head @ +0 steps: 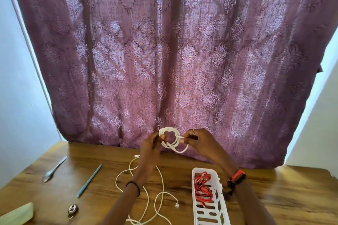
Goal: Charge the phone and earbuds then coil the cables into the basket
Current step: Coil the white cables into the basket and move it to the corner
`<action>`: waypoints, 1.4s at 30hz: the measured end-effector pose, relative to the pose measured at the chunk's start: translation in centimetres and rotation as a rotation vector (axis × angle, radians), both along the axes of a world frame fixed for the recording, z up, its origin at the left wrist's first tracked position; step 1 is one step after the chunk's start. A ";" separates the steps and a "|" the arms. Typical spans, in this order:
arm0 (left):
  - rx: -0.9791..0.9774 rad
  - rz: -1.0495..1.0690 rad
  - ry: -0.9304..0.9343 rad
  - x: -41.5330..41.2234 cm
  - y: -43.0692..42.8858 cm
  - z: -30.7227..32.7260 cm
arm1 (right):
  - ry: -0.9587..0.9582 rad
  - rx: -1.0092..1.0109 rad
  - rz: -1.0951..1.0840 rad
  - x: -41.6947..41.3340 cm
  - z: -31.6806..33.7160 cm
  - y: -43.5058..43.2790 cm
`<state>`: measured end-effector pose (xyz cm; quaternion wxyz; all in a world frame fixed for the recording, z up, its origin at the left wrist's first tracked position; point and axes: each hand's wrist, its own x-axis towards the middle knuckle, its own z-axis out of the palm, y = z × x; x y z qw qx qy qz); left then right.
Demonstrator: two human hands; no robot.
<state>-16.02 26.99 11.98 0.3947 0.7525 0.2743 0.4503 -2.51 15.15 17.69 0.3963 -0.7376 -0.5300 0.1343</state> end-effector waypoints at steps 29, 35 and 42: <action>-0.628 -0.037 -0.435 4.3 -3.7 -1.4 | -0.058 0.249 -0.470 -1.7 -3.8 1.8; -0.662 -0.103 -0.464 4.3 -4.5 -2.0 | 0.042 0.147 -0.515 -1.8 -3.5 2.4; -0.714 -0.170 -0.380 4.6 -4.3 -2.0 | 0.079 0.115 -0.518 -1.7 -3.7 2.6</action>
